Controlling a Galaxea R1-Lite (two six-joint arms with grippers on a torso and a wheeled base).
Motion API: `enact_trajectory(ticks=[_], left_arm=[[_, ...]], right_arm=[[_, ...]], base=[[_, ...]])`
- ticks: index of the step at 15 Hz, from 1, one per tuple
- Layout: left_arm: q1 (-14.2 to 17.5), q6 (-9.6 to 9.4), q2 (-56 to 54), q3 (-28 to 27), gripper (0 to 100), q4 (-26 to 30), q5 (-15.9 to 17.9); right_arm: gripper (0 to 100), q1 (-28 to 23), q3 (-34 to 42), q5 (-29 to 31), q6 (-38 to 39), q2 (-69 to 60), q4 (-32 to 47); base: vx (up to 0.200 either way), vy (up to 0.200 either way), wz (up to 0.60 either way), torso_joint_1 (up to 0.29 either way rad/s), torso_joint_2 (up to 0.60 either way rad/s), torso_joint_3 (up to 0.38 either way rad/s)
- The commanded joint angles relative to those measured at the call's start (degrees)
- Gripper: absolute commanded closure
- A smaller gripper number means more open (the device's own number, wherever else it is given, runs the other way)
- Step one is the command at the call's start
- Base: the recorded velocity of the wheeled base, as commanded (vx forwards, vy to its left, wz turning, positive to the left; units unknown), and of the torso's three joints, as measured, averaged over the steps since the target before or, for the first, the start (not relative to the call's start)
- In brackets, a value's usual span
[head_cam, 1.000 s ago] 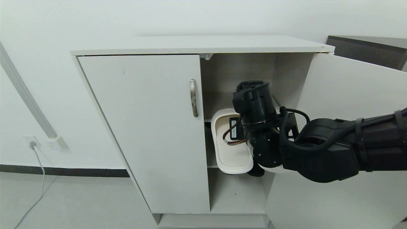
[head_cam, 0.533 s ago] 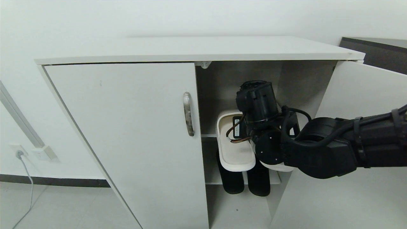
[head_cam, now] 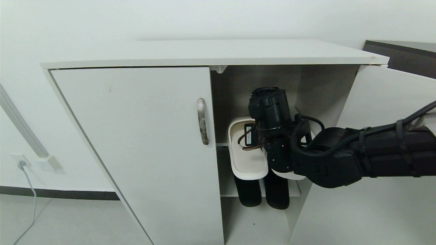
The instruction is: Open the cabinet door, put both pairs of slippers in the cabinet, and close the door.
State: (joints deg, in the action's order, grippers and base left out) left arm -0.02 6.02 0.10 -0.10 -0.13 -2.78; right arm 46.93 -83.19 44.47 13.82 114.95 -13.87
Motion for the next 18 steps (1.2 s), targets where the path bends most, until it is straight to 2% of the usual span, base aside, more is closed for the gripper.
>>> enact_trajectory(ticks=[1,4,9,13,18], left_arm=[[0.02,0.04,-0.01,0.01,100,-0.04,-0.03],[0.02,0.04,-0.01,0.01,100,-0.04,-0.03],[0.02,0.13,-0.01,0.01,100,-0.04,-0.12],[0.02,0.13,-0.01,0.01,100,-0.04,-0.03],[0.02,0.13,-0.01,0.01,100,-0.04,-0.03]], right_arm=[[100,-1.85,-3.30,-1.32,-0.20,2.92,0.16],[100,-4.13,-7.16,-2.20,-1.08,5.55,0.25],[100,-5.19,-11.65,-3.60,-2.31,7.49,0.43],[100,-5.89,-16.57,-3.87,-2.49,8.37,4.82],[100,-6.86,-17.97,-4.48,-2.49,9.77,5.70]], base=[[0.000,0.000,0.00,0.000,0.00,0.000],[0.000,0.000,0.00,0.000,0.00,0.000],[0.000,0.000,0.00,0.000,0.00,0.000],[0.000,0.000,0.00,0.000,0.00,0.000],[0.000,0.000,0.00,0.000,0.00,0.000]])
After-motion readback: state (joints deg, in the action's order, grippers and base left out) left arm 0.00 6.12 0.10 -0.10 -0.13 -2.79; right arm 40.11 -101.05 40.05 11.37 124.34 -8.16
